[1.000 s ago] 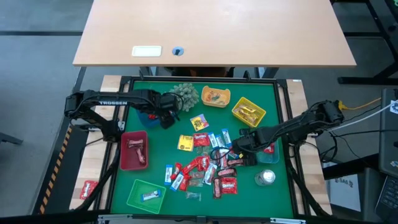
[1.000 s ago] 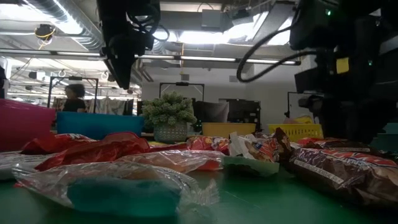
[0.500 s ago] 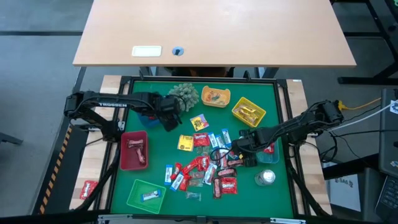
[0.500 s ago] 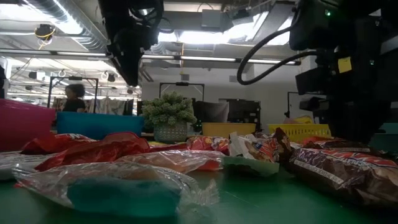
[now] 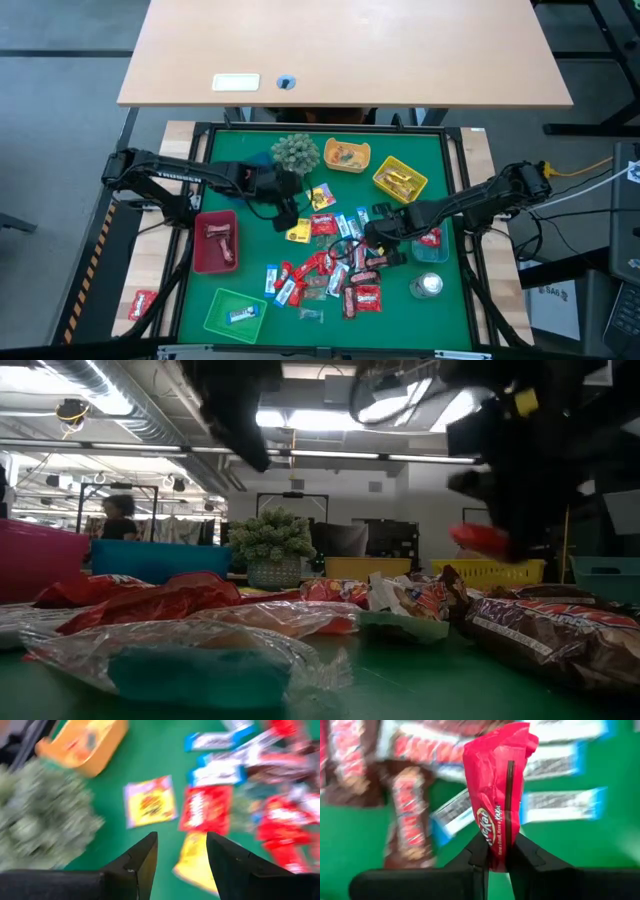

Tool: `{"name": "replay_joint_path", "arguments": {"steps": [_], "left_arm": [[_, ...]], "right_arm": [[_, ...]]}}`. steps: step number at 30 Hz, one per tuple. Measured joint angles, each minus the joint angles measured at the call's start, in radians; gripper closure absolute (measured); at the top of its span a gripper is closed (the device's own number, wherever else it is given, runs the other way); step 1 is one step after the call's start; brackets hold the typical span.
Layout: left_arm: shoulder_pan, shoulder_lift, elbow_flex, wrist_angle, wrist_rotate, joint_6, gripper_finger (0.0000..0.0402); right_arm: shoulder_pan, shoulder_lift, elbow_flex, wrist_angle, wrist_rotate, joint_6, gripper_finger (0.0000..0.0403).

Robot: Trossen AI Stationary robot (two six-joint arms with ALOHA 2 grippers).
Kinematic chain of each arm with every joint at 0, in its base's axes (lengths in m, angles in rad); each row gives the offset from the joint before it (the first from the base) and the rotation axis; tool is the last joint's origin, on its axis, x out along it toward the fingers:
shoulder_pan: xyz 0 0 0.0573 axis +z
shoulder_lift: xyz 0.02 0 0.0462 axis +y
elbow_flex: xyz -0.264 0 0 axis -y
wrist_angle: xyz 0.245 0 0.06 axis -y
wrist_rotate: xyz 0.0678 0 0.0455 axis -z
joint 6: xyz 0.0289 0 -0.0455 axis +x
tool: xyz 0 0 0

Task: Sort candy
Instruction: Put the red chocolate into the blue bin

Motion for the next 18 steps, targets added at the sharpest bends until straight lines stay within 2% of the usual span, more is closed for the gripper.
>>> {"name": "replay_joint_path", "arguments": {"steps": [4, 10, 18], "left_arm": [[-0.038, 0.000, 0.000, 0.108, 0.040, 0.011, 0.0246], [-0.085, 0.000, 0.000, 0.210, 0.043, 0.011, 0.0246], [-0.106, 0.000, 0.000, 0.305, 0.031, -0.012, 0.0246]], "right_arm": [[0.000, 0.000, 0.067, 0.020, 0.146, -0.063, 0.0356], [0.000, 0.000, 0.147, 0.116, 0.346, -0.179, 0.0356], [0.000, 0.000, 0.166, 0.386, 0.378, -0.372, 0.0356]]}}
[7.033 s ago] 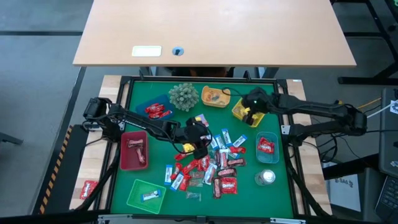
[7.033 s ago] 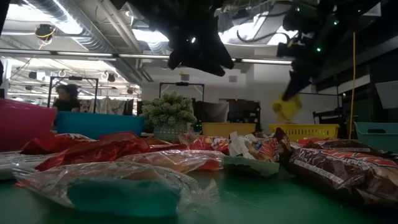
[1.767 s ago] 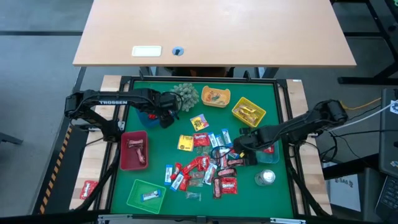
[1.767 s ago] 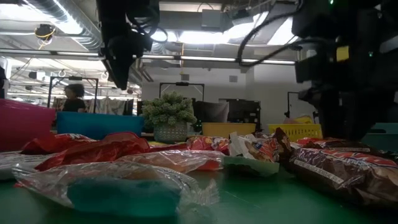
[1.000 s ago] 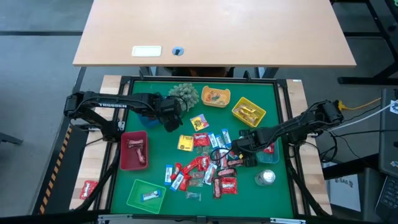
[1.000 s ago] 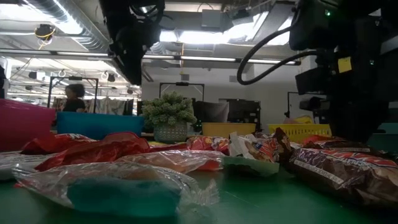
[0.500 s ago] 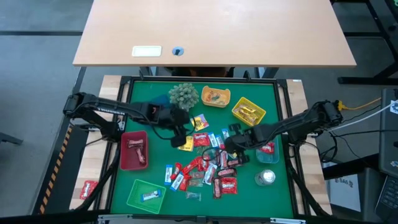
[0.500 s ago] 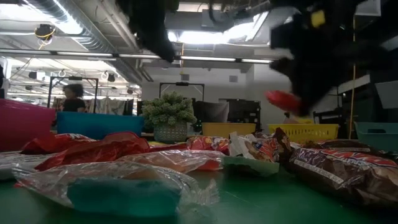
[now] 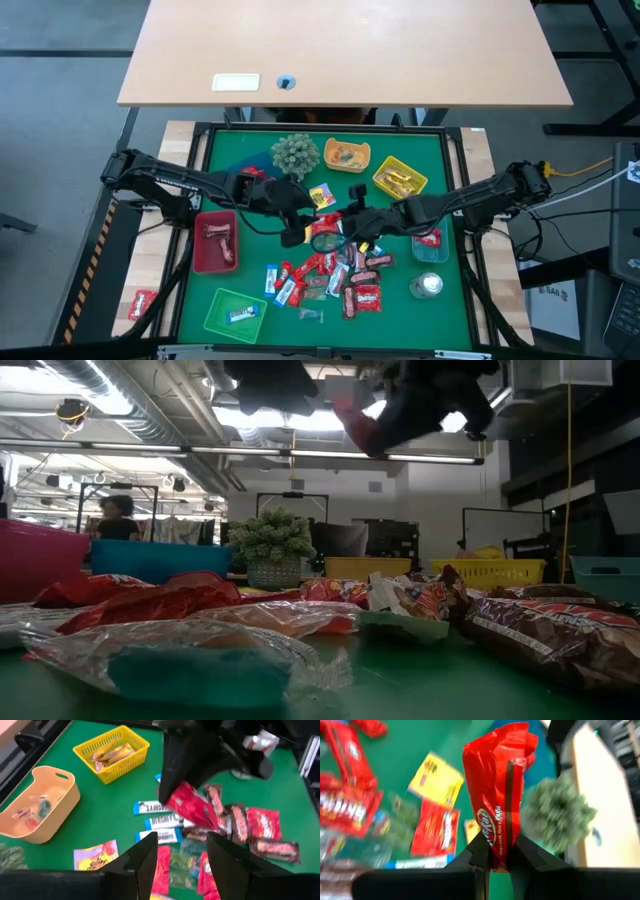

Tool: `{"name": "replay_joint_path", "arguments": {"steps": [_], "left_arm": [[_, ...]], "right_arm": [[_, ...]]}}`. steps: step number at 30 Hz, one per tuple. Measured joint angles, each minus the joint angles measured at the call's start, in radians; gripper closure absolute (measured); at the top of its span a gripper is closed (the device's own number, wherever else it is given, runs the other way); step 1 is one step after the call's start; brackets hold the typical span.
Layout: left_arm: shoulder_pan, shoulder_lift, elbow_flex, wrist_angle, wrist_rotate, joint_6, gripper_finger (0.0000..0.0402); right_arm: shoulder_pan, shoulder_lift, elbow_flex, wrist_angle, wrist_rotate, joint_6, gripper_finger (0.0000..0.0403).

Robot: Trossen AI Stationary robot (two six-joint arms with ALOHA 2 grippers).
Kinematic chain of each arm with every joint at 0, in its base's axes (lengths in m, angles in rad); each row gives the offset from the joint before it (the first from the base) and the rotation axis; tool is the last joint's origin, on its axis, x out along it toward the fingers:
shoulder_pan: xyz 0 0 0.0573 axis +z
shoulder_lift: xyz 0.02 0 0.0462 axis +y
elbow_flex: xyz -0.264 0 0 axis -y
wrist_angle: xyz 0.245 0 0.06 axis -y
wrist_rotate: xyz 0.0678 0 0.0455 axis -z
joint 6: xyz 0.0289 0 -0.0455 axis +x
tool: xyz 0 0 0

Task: Sort candy
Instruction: Put the red chocolate into the blue bin

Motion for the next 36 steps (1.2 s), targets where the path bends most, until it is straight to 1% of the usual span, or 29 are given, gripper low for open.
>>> {"name": "replay_joint_path", "arguments": {"steps": [4, 9, 14, 20, 25, 31, 36], "left_arm": [[0.000, 0.000, 0.000, 0.016, 0.000, -0.036, 0.0246], [0.000, 0.000, 0.000, 0.021, 0.066, -0.049, 0.0246], [-0.002, 0.000, 0.000, 0.021, 0.080, -0.066, 0.0246], [-0.004, 0.000, 0.000, 0.024, 0.046, -0.067, 0.0246], [-0.003, 0.000, 0.000, 0.024, -0.024, -0.113, 0.0246], [-0.004, 0.000, 0.000, 0.041, -0.012, -0.117, 0.0246], [-0.003, 0.000, 0.000, 0.086, -0.014, -0.114, 0.0246]], "right_arm": [[0.000, 0.000, 0.000, 0.078, 0.001, -0.045, 0.0356], [-0.008, 0.000, 0.000, 0.088, 0.005, -0.048, 0.0356], [-0.038, 0.000, 0.000, 0.088, 0.008, -0.013, 0.0356], [-0.069, 0.000, 0.000, 0.089, -0.008, 0.011, 0.0356], [-0.067, 0.000, 0.000, 0.126, -0.040, 0.011, 0.0356], [-0.067, -0.001, 0.000, 0.194, -0.056, 0.011, 0.0356], [-0.073, -0.001, 0.000, 0.203, -0.056, 0.011, 0.0356]]}}
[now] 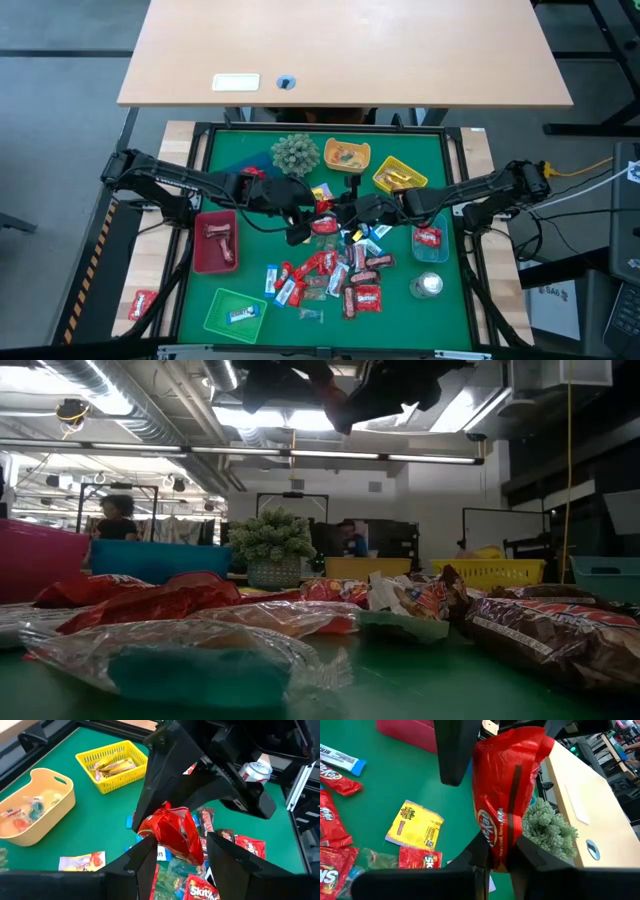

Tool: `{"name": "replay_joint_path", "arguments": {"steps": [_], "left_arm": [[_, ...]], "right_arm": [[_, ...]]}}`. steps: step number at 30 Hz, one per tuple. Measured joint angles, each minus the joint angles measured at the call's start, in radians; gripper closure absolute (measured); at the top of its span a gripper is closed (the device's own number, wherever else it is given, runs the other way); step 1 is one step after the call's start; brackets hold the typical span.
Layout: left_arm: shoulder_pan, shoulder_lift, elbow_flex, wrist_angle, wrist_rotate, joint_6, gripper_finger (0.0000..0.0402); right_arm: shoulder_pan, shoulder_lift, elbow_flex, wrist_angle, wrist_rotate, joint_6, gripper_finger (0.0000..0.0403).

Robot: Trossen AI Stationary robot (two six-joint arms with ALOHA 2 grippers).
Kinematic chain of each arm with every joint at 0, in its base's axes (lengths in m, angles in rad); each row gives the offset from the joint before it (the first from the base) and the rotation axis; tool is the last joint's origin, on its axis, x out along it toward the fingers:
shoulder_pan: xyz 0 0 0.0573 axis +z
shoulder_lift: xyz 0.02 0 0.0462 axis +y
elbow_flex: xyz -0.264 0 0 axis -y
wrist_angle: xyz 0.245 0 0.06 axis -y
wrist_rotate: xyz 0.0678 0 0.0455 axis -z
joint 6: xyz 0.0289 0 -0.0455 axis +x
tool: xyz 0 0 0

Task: Sort candy
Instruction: Put the red chocolate into the blue bin

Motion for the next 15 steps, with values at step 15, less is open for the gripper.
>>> {"name": "replay_joint_path", "arguments": {"steps": [15], "left_arm": [[0.000, 0.000, 0.000, 0.000, -0.016, 0.005, 0.0350]], "right_arm": [[0.001, 0.000, 0.000, -0.001, 0.000, -0.001, 0.0356]]}}
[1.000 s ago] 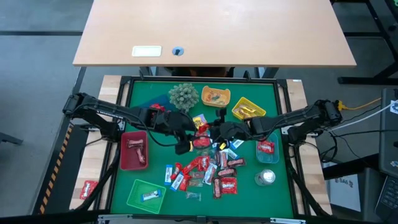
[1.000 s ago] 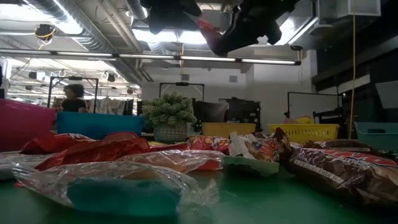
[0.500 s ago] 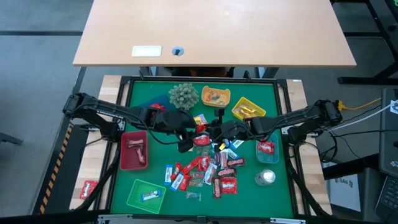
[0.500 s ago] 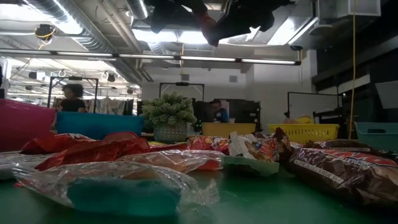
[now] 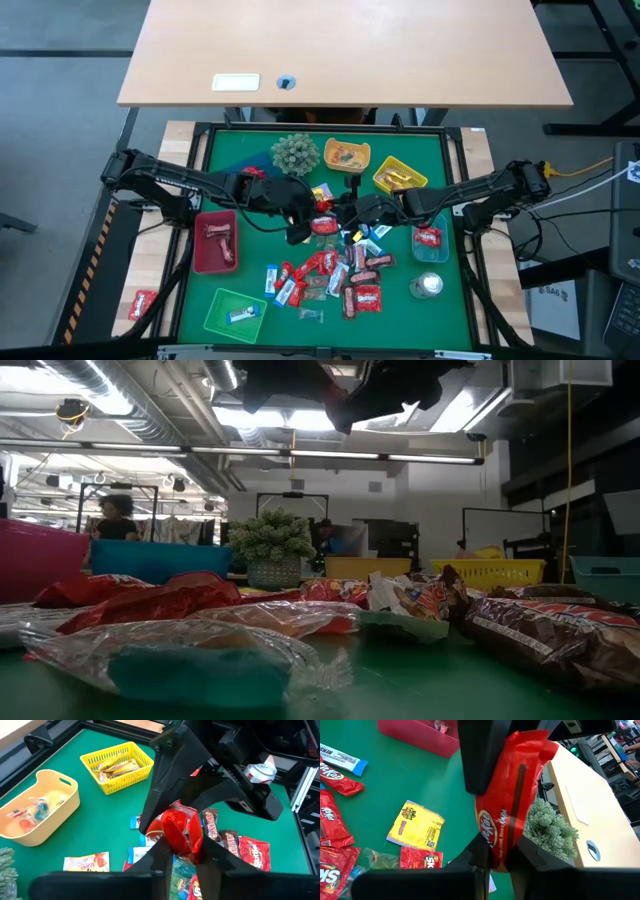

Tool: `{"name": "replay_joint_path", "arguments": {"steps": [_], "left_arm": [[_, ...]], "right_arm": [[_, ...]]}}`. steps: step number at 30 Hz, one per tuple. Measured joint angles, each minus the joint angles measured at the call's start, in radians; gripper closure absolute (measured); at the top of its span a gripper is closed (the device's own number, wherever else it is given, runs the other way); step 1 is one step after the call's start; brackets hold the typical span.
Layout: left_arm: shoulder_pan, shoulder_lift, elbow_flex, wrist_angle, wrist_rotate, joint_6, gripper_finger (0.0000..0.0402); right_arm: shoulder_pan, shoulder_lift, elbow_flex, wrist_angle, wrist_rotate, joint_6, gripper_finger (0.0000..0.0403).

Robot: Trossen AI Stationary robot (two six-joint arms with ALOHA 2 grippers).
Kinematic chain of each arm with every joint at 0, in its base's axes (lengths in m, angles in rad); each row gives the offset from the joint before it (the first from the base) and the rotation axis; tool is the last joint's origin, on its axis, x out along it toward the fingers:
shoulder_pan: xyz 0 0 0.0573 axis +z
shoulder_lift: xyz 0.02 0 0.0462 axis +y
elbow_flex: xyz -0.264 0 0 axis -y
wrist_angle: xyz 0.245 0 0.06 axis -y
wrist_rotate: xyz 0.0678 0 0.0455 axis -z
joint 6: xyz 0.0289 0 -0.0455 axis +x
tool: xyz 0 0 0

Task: Sort candy
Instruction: Put the red chocolate into the blue bin

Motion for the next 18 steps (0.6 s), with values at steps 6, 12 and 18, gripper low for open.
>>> {"name": "replay_joint_path", "arguments": {"steps": [6, 12, 18], "left_arm": [[0.000, 0.000, 0.000, -0.001, 0.000, 0.000, 0.0372], [0.000, 0.000, 0.000, -0.011, -0.013, 0.001, 0.0371], [0.017, 0.000, 0.000, -0.024, -0.010, 0.002, 0.0376]], "right_arm": [[0.000, 0.000, 0.000, -0.001, 0.000, 0.000, 0.0356], [0.000, 0.000, 0.000, -0.001, 0.000, 0.000, 0.0336], [0.000, 0.000, 0.000, -0.001, 0.012, 0.002, 0.0253]]}}
